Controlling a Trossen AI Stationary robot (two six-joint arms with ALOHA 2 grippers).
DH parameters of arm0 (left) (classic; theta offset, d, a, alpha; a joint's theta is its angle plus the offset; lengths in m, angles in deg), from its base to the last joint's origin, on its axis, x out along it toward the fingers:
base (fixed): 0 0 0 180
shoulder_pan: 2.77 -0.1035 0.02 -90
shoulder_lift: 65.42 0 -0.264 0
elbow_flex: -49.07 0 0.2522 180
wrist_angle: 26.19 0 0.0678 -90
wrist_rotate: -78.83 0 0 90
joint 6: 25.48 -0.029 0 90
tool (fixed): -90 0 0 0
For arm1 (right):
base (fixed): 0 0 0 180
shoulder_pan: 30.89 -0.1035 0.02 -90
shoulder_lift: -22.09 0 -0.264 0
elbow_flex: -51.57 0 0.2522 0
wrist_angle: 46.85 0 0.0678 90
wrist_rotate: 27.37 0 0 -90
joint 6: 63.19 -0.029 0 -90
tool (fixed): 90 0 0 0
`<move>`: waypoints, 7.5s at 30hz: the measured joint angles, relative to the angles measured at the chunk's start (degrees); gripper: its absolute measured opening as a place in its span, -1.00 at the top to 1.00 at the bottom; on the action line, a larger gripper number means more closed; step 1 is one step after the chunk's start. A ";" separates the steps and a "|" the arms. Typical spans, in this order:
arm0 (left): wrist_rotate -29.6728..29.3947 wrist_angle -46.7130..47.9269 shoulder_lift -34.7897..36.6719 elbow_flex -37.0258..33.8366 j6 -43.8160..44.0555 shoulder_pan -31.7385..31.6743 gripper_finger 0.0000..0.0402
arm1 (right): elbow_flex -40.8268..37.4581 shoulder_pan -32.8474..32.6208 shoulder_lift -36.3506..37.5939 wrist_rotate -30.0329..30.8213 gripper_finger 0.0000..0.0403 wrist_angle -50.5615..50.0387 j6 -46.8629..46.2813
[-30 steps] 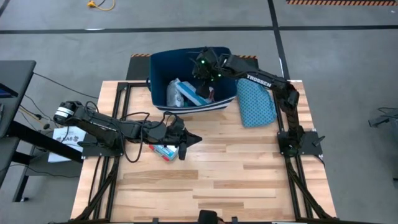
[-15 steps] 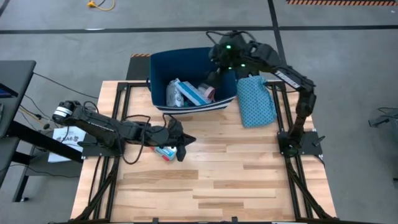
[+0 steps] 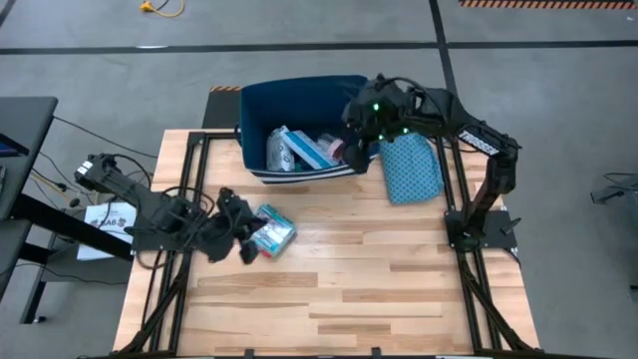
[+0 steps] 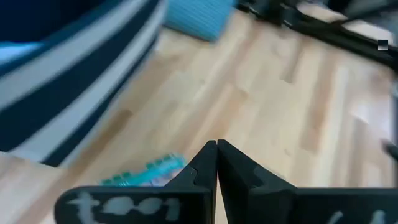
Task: Pack medical supplies into shirt
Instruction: Put the first aid kit into the blue patterned shirt
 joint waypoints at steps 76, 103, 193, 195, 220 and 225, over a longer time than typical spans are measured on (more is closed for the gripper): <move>6.11 0.14 7.80 -28.90 28.58 27.46 0.97 | -47.17 -17.47 -13.84 4.05 -0.51 72.07 -43.18; 4.68 -13.76 -4.23 -33.21 24.67 20.33 1.00 | -47.08 -12.74 -15.50 -0.40 -0.51 71.11 -38.04; 9.33 -20.13 -4.30 -38.87 13.01 13.01 1.00 | -41.35 -16.93 -33.35 -20.65 -0.51 90.47 -43.47; 9.33 -20.12 -4.30 -38.87 12.98 13.01 1.00 | -41.33 -16.93 -33.35 -20.08 -0.51 90.51 -43.40; 13.74 -20.14 -4.30 -38.81 12.90 12.95 1.00 | -40.85 -16.54 -32.72 -16.44 -0.50 85.09 -43.86; 17.58 -19.84 -4.30 -38.81 13.74 13.46 1.00 | -40.90 -16.21 -32.72 -16.57 -0.50 84.70 -43.86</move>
